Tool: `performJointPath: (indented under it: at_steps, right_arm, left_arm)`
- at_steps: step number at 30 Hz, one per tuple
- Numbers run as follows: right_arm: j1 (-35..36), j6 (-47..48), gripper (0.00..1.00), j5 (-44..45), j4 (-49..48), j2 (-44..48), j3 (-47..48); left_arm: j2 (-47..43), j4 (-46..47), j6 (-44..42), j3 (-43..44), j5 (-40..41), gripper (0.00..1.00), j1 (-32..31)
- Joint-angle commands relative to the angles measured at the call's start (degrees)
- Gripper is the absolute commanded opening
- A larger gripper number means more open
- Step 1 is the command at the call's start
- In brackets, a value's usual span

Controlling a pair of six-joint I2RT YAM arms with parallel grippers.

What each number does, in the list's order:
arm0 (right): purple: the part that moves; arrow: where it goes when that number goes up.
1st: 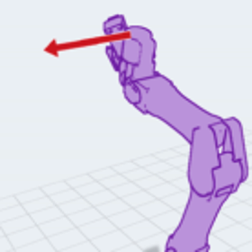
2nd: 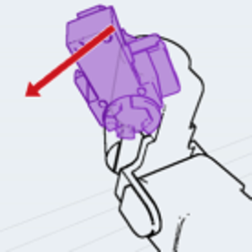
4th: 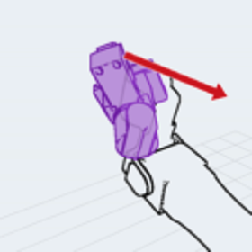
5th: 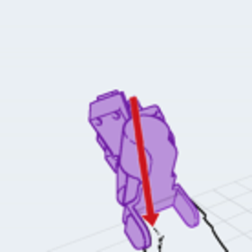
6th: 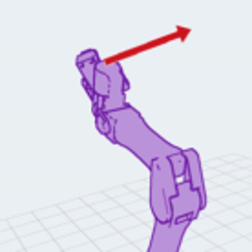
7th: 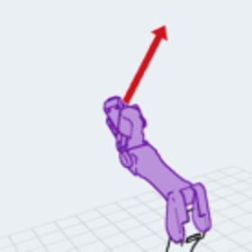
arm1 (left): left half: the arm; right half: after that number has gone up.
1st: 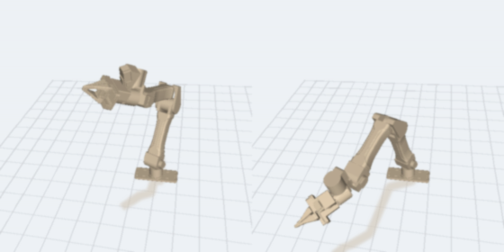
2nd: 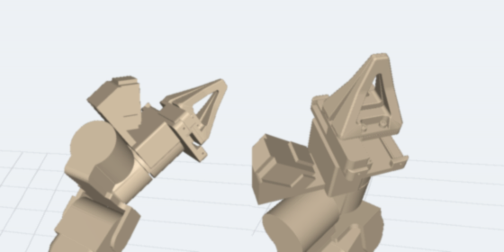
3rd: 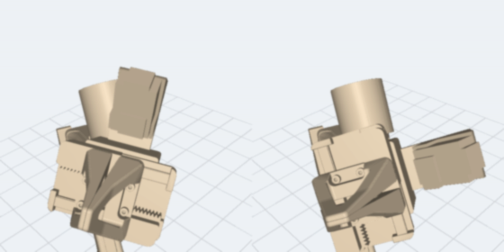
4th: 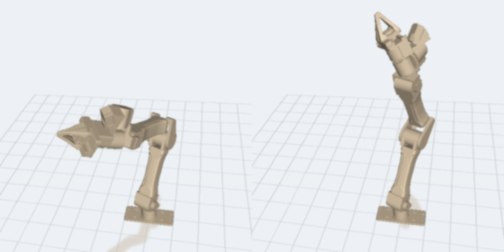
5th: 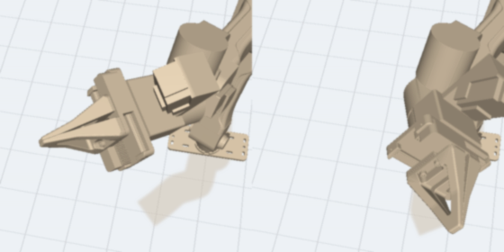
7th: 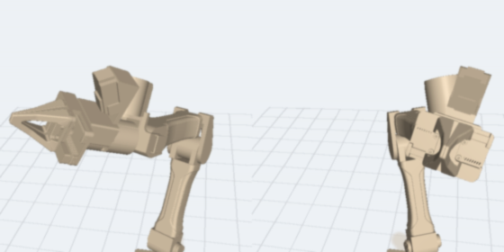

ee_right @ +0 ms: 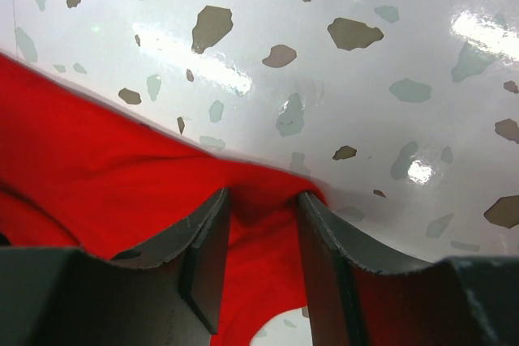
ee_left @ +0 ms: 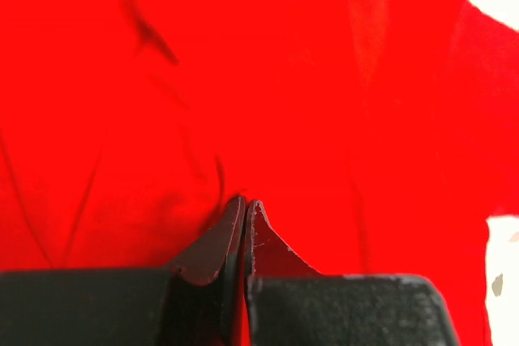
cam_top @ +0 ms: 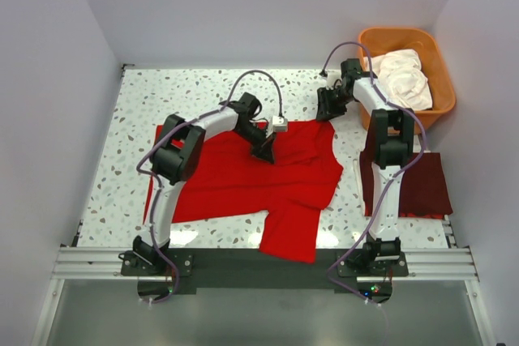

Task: Fold and stack the t-shirts
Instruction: Fold the tshirt

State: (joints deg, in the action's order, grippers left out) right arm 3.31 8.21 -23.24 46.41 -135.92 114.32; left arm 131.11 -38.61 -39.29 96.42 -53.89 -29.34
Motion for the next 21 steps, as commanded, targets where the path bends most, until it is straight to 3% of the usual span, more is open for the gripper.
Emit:
performJointPath:
  at_steps: [1, 13, 17, 19, 21]
  right_arm:
    - [-0.3, 1.4, 0.43, 3.0, 1.1, -1.1, 0.8]
    - [-0.4, 2.5, 0.43, 3.6, 1.8, -0.9, 0.6]
    - [-0.3, 2.9, 0.43, 3.6, 2.1, -0.9, 0.4]
    - [-0.3, 3.0, 0.43, 3.5, 2.2, -0.6, 0.2]
    - [-0.3, 3.1, 0.43, 2.9, 2.5, -0.2, 0.0]
  left_arm:
    - [-4.7, -7.1, -12.2, -2.3, -1.8, 0.0, -0.1]
    - [-7.1, -18.2, -24.3, -3.4, -3.4, 0.0, 1.3]
    - [-6.7, -22.5, -33.1, -4.3, -2.7, 0.0, 2.7]
    - [-7.0, -25.4, -37.1, -5.3, -1.5, 0.09, 2.7]
    - [-7.8, -25.6, -40.2, -6.2, -1.0, 0.28, 2.7]
